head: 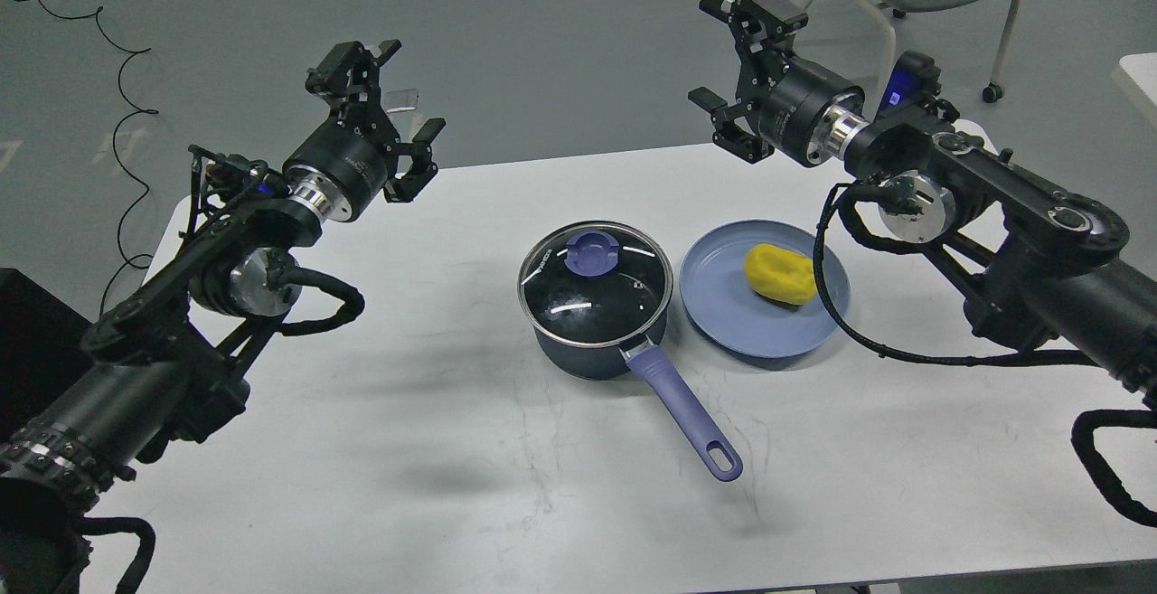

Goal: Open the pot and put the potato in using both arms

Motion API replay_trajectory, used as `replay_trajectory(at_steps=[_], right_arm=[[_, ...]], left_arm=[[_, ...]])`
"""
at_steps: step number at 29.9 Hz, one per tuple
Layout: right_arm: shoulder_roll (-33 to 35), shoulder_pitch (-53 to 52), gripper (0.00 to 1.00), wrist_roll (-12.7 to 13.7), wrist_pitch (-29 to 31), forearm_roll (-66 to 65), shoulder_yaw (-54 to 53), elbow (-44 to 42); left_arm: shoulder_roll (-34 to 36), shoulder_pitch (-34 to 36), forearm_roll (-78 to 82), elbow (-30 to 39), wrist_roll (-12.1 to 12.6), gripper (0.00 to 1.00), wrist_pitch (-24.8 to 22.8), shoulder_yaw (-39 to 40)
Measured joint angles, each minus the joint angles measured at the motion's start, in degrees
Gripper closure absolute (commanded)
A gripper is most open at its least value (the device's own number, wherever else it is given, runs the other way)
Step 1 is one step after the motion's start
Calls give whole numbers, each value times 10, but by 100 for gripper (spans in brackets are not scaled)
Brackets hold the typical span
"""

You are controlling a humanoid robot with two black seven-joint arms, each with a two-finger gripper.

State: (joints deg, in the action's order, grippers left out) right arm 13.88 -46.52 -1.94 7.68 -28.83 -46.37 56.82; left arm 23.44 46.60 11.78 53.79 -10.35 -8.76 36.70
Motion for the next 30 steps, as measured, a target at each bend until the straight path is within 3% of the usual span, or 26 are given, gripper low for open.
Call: replay_trajectory(at_steps=[19, 24, 30], right_arm=[[-1, -5, 0, 4, -5, -2, 0, -1], [0, -9, 0, 10, -5, -4, -4, -1], [3, -9, 0, 10, -5, -4, -6, -2]], left_arm=[[16, 9, 26, 0, 0, 2, 5, -9], [18, 33, 176, 1, -10, 2, 29, -12], [23, 58, 389, 20, -48, 2, 95, -13]])
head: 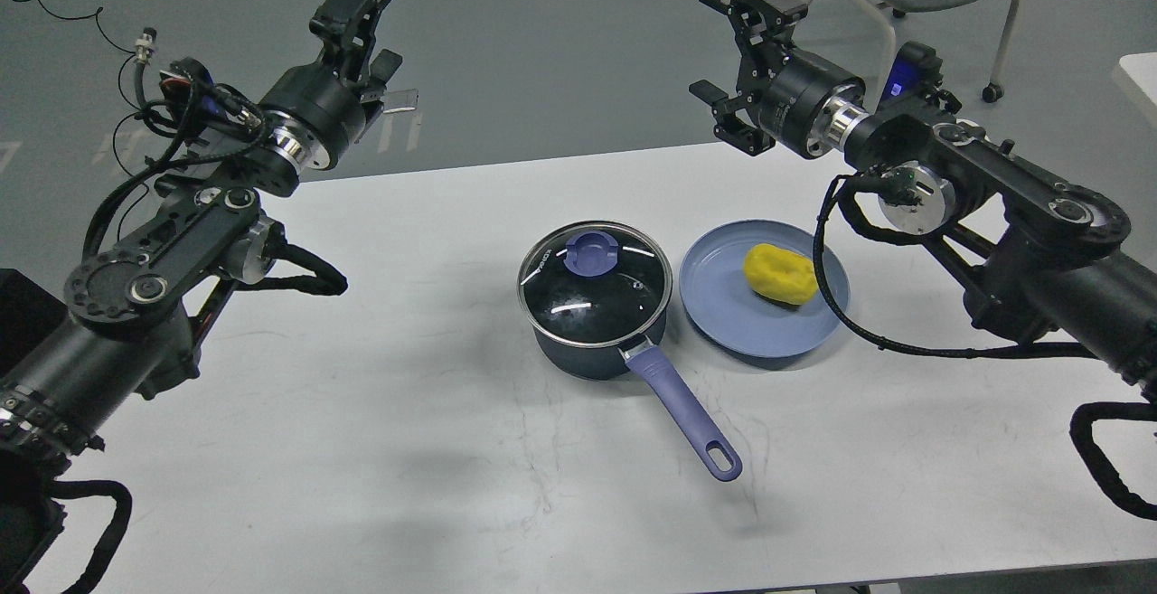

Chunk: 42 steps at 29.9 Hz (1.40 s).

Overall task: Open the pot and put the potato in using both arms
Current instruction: 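Move the left gripper over the saucepan toward the lid's blue knob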

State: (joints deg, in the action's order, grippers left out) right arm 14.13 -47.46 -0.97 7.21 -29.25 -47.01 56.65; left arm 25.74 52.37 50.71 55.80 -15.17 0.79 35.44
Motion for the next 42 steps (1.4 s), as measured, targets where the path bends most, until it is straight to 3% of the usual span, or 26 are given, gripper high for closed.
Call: replay_trajectory(at_steps=[5, 13, 15, 17, 19, 22, 28, 42], right_arm=[[2, 0, 0, 0, 0, 1, -2, 0], [5, 2, 0, 0, -1, 1, -1, 0], [5, 2, 0, 0, -1, 1, -1, 0], [7, 2, 0, 0, -1, 1, -1, 0], [8, 2, 0, 0, -1, 0, -1, 0], [8, 3, 0, 0, -1, 0, 0, 0], [10, 4, 0, 0, -1, 0, 1, 0], [20, 7, 0, 0, -2, 0, 2, 0]], left_arm=[[24, -4, 103, 75, -14, 2, 15, -34], [12, 28, 361, 99, -23, 3, 165, -114], [7, 44, 421, 101, -41, 3, 194, -143], [5, 58, 460, 102, -76, 3, 209, -166], [4, 75, 483, 107, -107, 3, 214, -192], [2, 100, 503, 111, -125, 3, 216, -241], [-22, 137, 588, 112, -128, 3, 219, -309], [-40, 132, 609, 112, -128, 3, 216, -318]])
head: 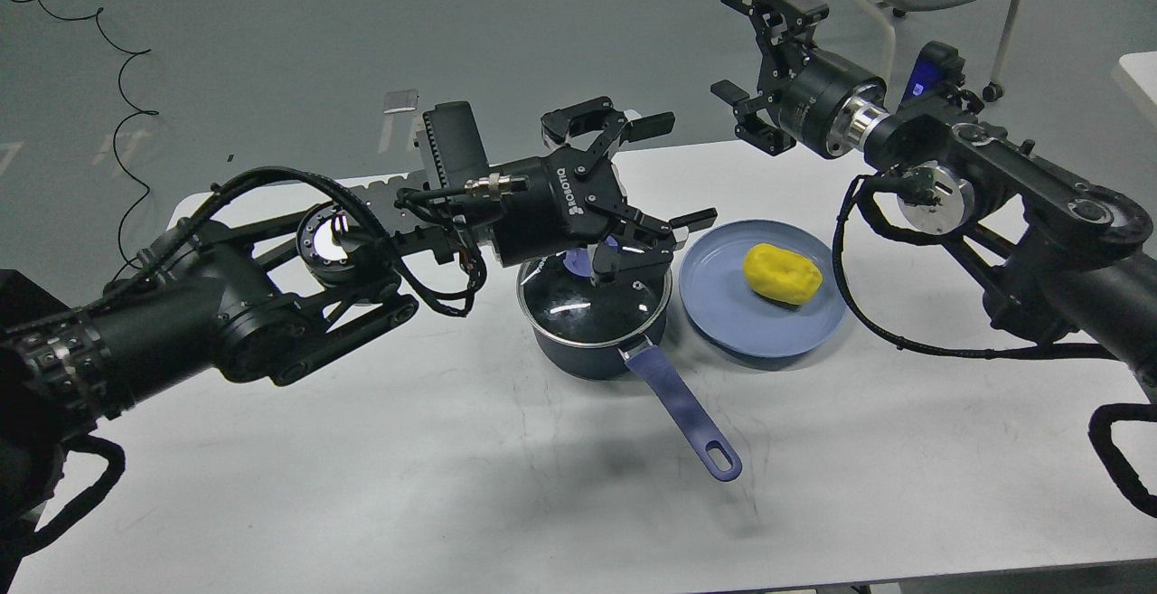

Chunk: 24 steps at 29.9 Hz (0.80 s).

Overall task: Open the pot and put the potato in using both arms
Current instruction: 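Move the left gripper over the saucepan toward the lid's blue knob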

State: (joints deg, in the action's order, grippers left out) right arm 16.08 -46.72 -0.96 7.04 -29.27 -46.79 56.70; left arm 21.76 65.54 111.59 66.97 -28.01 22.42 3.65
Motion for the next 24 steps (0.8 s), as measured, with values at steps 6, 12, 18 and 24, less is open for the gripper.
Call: replay_trajectory(at_steps=[6, 12, 18, 24], right_arm=[[0, 1, 0, 2, 4, 2, -3, -7], [2, 13, 0, 23, 20, 7, -18, -19], [14, 53, 0, 30, 62, 7, -34, -20], [19, 80, 0, 26, 66, 7, -42, -42]], left_arm=[[-5, -2, -1, -1, 0, 3, 0, -28], [-3, -5, -3, -19, 0, 3, 0, -31], [-1, -7, -62, -47, 0, 3, -3, -32], [-2, -22, -100, -77, 0, 3, -6, -50]])
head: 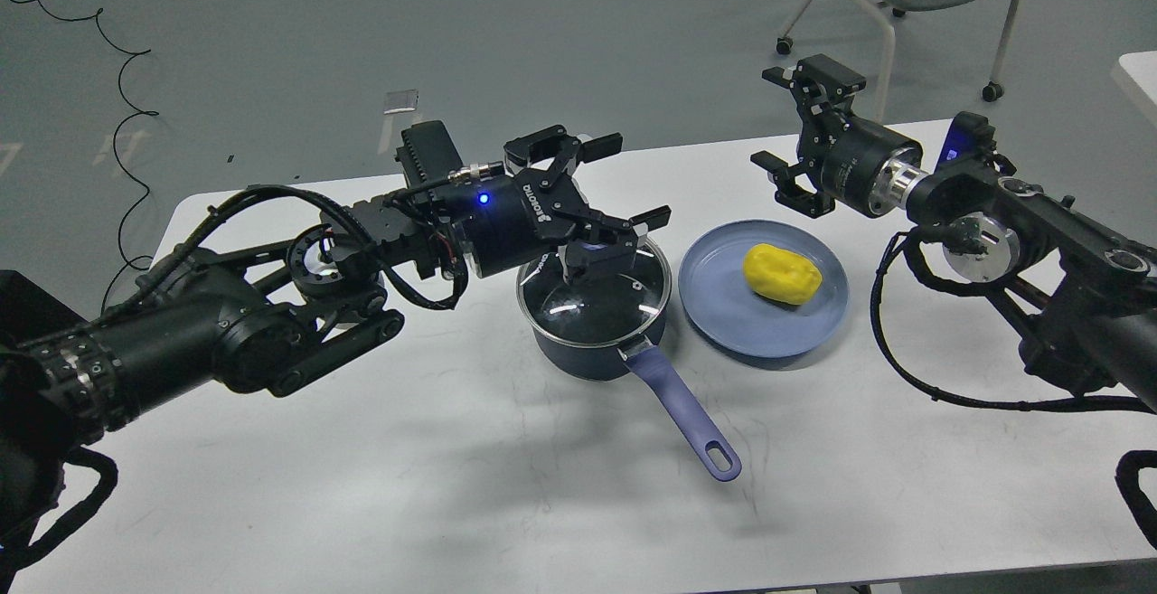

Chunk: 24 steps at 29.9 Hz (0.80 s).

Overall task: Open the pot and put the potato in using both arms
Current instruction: 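Move the left gripper over the saucepan toward the lid's blue knob, then lower the left gripper and grasp the blue knob of the glass lid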

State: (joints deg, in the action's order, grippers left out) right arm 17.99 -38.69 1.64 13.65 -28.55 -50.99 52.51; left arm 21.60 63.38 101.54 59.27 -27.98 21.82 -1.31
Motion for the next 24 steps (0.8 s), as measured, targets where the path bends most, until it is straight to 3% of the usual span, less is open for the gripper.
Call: replay_trajectory(at_steps=[8, 16, 24], right_arm=[[3, 7, 0, -2, -3, 2, -13, -16], [4, 8, 0, -2, -4, 2, -15, -16], [5, 9, 0, -3, -7, 1, -14, -19]], left_arm=[[-7, -36, 5, -70, 0, 3, 21, -3], [-8, -49, 8, -76, 0, 3, 59, -46], [-13, -45, 8, -76, 0, 3, 62, -72]])
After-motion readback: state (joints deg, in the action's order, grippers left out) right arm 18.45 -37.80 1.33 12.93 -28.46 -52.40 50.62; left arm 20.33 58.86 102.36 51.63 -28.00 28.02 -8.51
